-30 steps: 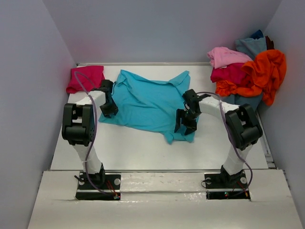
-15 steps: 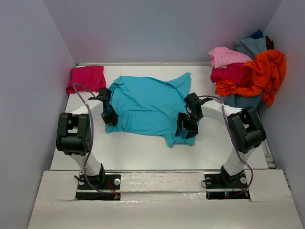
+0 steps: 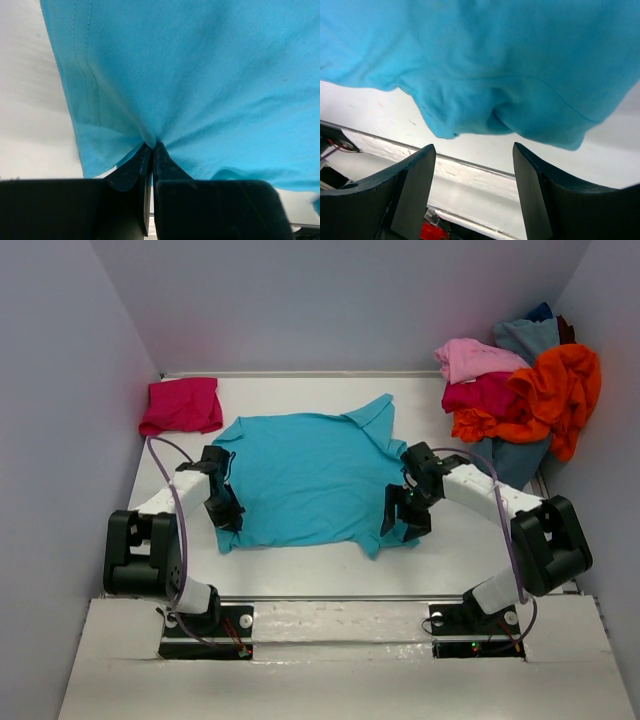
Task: Fold and stack the t-shirts
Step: Flatten the tshirt out
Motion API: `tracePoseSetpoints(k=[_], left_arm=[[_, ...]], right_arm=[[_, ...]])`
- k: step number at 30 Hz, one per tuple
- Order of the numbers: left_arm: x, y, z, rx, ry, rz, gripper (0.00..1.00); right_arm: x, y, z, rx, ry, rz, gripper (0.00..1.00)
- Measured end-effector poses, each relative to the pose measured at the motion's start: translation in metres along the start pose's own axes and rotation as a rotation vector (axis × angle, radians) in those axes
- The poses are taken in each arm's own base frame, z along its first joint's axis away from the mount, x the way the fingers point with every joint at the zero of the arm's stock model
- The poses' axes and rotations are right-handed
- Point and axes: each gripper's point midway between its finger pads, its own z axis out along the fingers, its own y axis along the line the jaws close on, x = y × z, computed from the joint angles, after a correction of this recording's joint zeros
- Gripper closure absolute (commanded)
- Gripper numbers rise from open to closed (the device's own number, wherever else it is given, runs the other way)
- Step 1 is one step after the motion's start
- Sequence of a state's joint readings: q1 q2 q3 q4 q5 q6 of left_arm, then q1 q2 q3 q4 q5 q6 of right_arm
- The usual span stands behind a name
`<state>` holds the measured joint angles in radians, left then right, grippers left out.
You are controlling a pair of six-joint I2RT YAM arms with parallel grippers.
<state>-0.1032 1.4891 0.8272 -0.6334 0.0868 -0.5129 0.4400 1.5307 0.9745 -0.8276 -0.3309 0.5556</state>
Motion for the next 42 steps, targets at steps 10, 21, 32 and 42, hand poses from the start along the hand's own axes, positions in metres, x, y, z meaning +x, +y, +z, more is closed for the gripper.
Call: tracePoseSetpoints(k=[10,21,32,42], left_arm=[[0.014,0.013,-0.014,-0.027,-0.008,0.037,0.87],[-0.034,-0.024,-0.049,0.035,-0.135,0.081,0.31],[-0.032,-0.023,-0.047,0.019,-0.120,0.077,0.27],[-0.101,-0.062,-0.038,0.006,-0.180,0.067,0.27]], right_arm=[[0.022,-0.014,-0.004,0.028,0.028,0.030,0.31],[-0.062,0.046,-0.047,-0.037,-0.177,-0.058,0.31],[-0.072,0.041,-0.022,0.005,-0.126,-0.056,0.31],[-0.138,0.068,-0.016,0.027,-0.216,-0.084,0.31]])
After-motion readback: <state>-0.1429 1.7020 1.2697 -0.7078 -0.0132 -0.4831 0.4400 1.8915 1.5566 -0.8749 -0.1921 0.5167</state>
